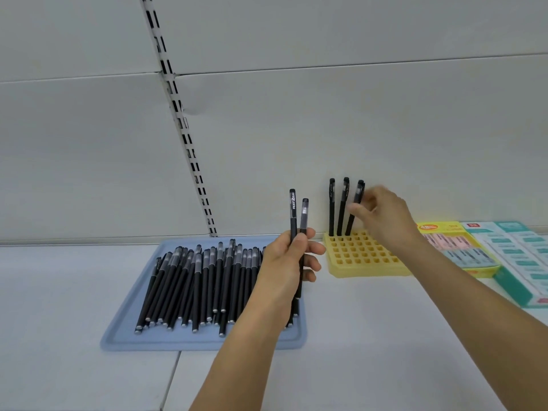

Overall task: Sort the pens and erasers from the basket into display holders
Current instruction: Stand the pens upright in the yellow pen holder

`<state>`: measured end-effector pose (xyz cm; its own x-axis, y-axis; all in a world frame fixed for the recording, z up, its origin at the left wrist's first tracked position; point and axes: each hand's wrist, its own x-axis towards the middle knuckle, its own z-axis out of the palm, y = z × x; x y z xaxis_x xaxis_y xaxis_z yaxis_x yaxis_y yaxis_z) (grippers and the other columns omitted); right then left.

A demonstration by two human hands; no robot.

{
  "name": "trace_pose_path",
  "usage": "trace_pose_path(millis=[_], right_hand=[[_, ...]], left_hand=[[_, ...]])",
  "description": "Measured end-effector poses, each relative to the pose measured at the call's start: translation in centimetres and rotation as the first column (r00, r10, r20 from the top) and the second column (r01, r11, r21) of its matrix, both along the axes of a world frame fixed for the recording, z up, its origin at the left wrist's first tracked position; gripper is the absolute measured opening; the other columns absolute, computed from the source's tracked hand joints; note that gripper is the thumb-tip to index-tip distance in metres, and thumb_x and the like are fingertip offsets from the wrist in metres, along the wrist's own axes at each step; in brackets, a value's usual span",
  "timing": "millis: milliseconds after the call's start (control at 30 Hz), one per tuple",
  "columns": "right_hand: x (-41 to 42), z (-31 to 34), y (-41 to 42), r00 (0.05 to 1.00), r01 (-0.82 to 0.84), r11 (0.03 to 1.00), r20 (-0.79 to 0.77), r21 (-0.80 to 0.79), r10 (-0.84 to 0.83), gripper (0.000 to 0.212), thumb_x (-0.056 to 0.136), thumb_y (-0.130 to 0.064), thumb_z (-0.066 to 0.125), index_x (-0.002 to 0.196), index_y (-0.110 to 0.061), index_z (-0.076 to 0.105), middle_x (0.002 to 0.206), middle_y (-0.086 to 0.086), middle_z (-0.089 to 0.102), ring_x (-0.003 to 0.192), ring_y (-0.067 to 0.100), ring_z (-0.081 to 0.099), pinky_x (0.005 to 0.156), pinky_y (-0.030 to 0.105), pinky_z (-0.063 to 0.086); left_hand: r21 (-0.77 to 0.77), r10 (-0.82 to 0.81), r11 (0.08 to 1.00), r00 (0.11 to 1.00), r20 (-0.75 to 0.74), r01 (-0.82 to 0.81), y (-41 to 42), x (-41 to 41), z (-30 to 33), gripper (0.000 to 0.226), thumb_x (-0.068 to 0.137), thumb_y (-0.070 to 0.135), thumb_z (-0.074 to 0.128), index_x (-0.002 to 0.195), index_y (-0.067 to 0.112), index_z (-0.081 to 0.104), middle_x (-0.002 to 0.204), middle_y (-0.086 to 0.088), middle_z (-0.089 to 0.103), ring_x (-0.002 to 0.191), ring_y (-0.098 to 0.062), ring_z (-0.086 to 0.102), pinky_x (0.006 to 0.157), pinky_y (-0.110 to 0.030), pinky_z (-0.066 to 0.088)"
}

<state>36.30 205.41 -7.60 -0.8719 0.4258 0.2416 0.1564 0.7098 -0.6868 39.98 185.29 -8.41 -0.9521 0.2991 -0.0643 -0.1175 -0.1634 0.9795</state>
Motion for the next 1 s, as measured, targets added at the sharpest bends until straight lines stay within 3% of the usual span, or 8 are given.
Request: trace_pose_path(millis=[67,233,333,400,633,833,900,1000], right_hand=[[1.6,0.6,-1.0,0.988,0.045,0.998,-0.146,-0.040,-0.050,0.037,0.090,-0.043,0.062,0.114,-0.017,0.052,0.095,-0.001,0.055,0.085,0.016,0.055,0.076,0.035,0.046],[4.0,1.9,-4.1,0.913,-0.407,0.853,-0.179,-0.327,0.367,0.015,0.091,-0.022,0.065,0.079,-0.014,0.069,0.067,-0.008,0.064,0.063,0.007,0.053,0.060,0.020,0.044],[3.9,2.8,-2.0,0.951,-0.278,0.870,-0.245,-0.408,0.189,0.020,0.093,-0.016,0.061,0.078,-0.005,0.066,0.056,-0.003,0.058,0.048,0.009,0.046,0.047,0.021,0.038],[3.8,3.4,-0.5,0.960,-0.216,0.880,-0.258,-0.423,0.112,0.020,0.096,-0.019,0.057,0.084,-0.005,0.065,0.066,0.006,0.066,0.048,0.017,0.054,0.045,0.027,0.041],[3.9,3.1,-0.3,0.953,-0.224,0.793,-0.297,-0.566,0.058,0.018,0.101,-0.019,0.049,0.097,-0.002,0.054,0.077,0.009,0.072,0.060,0.034,0.070,0.056,0.039,0.058],[4.2,1.9,-1.3,0.930,-0.349,0.696,-0.326,-0.627,0.172,0.009,0.094,-0.011,0.060,0.101,-0.005,0.061,0.077,0.014,0.072,0.060,0.028,0.069,0.055,0.030,0.057],[4.0,2.0,-0.8,0.928,-0.336,0.732,-0.342,-0.592,0.149,0.007,0.092,-0.008,0.062,0.095,-0.003,0.065,0.075,0.014,0.072,0.057,0.024,0.066,0.054,0.029,0.057],[3.2,2.1,1.2,0.932,-0.211,0.860,-0.361,-0.464,0.034,0.008,0.094,-0.012,0.060,0.092,-0.007,0.065,0.077,0.012,0.071,0.059,0.022,0.067,0.058,0.029,0.057]], left_hand=[[0.031,-0.019,0.999,1.000,0.004,0.019,0.2,0.0,0.1,0.024,0.104,0.018,0.041,0.110,0.011,0.063,0.082,-0.002,0.069,0.063,-0.012,0.056,0.057,-0.023,0.047],[0.039,-0.109,0.993,0.994,-0.031,0.110,2.4,0.0,0.2,0.027,0.105,0.017,0.039,0.112,0.007,0.063,0.086,-0.008,0.070,0.067,-0.016,0.063,0.065,-0.028,0.055],[0.072,-0.099,0.993,0.995,0.007,0.098,3.2,-0.3,0.0,0.026,0.105,0.018,0.039,0.111,0.003,0.060,0.093,-0.014,0.072,0.076,-0.024,0.070,0.077,-0.036,0.059],[0.071,-0.081,0.994,0.996,0.047,0.078,3.3,-0.7,-0.5,0.024,0.105,0.018,0.039,0.110,0.003,0.058,0.099,-0.016,0.073,0.083,-0.028,0.072,0.079,-0.037,0.060],[0.007,-0.113,0.994,0.991,0.068,0.113,4.2,-0.8,-0.8,0.024,0.105,0.021,0.040,0.112,0.009,0.060,0.112,-0.013,0.067,0.083,-0.021,0.071,0.076,-0.038,0.060],[-0.163,-0.103,0.982,0.993,-0.052,0.093,5.0,-1.2,-1.4,0.020,0.103,0.015,0.042,0.105,0.001,0.057,0.064,0.004,0.053,0.055,-0.013,0.048,0.049,-0.023,0.042],[-0.166,-0.098,0.982,0.994,-0.049,0.089,5.1,-1.1,-1.4,0.020,0.103,0.014,0.042,0.105,0.005,0.059,0.072,0.002,0.057,0.060,-0.014,0.054,0.053,-0.024,0.047],[-0.164,-0.042,0.986,0.999,-0.035,0.035,4.8,-1.3,-1.8,0.023,0.104,0.015,0.041,0.097,0.017,0.063,0.096,-0.003,0.067,0.090,-0.017,0.068,0.080,-0.022,0.056]])
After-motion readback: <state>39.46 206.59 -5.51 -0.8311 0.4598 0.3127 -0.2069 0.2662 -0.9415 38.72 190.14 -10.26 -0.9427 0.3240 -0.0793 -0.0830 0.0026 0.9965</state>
